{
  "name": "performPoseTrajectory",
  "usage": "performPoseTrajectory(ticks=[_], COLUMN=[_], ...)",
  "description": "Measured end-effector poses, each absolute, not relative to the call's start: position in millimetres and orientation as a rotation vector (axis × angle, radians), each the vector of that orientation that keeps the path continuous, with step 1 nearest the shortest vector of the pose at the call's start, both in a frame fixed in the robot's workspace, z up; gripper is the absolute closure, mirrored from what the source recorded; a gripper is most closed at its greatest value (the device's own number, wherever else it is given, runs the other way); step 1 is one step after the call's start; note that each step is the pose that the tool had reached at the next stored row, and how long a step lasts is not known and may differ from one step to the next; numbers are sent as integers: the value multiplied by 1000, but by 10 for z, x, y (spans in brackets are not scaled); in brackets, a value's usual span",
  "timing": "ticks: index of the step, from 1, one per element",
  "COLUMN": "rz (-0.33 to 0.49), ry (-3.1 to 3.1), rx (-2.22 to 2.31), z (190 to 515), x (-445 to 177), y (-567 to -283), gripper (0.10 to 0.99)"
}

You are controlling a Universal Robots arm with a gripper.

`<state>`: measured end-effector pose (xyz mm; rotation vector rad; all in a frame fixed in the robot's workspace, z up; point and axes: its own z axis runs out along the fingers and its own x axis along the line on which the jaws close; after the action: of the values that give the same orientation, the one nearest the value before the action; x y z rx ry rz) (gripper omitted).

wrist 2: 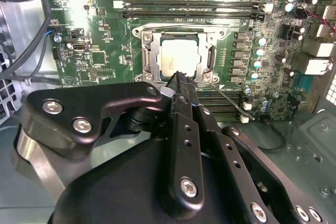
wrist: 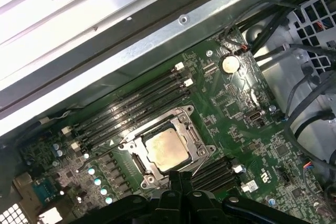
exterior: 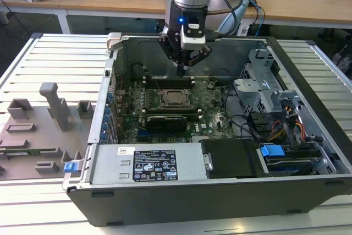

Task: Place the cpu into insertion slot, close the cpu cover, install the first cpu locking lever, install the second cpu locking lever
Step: 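Install the first cpu locking lever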

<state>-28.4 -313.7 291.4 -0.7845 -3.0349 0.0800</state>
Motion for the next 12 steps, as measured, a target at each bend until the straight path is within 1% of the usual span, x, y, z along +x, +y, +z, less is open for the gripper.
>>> performPoseTrajectory(ticks=[12], rz=[80], ry=[-3062], rx=[-680], z=[2914], x=[-284], y=[-3137], gripper=[980])
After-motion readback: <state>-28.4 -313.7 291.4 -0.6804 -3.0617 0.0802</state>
